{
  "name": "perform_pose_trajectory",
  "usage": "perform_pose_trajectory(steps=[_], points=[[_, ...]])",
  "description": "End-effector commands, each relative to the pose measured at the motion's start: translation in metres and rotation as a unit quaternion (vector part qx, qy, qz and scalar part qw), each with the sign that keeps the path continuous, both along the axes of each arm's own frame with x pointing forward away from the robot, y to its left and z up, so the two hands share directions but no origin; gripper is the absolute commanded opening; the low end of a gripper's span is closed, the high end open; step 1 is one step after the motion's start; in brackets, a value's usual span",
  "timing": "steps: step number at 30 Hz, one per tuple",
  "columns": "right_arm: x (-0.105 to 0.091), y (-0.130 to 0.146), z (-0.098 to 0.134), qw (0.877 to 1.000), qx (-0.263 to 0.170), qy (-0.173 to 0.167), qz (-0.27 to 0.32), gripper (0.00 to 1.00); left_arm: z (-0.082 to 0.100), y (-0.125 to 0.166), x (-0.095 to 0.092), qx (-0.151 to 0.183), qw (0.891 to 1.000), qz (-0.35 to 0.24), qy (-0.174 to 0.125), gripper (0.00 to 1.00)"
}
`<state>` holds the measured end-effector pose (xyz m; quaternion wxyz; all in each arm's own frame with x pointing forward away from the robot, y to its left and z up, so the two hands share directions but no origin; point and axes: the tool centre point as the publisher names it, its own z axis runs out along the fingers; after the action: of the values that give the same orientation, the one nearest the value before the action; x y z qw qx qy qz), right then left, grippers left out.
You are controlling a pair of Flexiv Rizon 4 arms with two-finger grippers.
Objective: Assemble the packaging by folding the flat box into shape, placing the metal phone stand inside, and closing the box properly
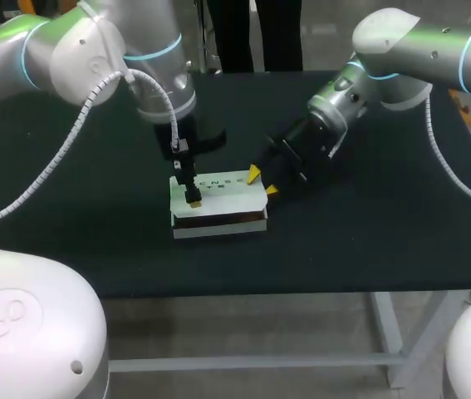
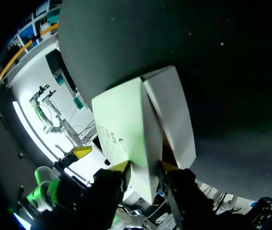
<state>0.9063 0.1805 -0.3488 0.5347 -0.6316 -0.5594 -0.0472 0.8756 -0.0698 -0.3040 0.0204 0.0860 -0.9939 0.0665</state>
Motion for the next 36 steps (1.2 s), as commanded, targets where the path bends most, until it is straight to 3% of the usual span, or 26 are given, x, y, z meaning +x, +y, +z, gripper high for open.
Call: perform_pose_trajectory(steps=[1, 12, 22, 36], points=[[0.001, 0.001, -0.001, 1.000, 0.000, 0.001, 0.001, 0.42, -0.008, -0.005, 0.007, 0.005, 1.000, 0.005, 0.006, 1.00], [0.001, 0.001, -0.001, 1.000, 0.000, 0.001, 0.001, 0.41, -0.017, -0.006, 0.012, 0.009, 1.000, 0.018, 0.006, 0.95], [0.001, 0.001, -0.001, 1.000, 0.000, 0.001, 0.001, 0.40, -0.021, -0.004, 0.004, 0.011, 1.000, 0.019, 0.002, 0.96], [0.001, 0.001, -0.001, 1.000, 0.000, 0.001, 0.001, 0.39, -0.027, -0.008, -0.010, 0.026, 0.998, 0.037, -0.053, 0.99]])
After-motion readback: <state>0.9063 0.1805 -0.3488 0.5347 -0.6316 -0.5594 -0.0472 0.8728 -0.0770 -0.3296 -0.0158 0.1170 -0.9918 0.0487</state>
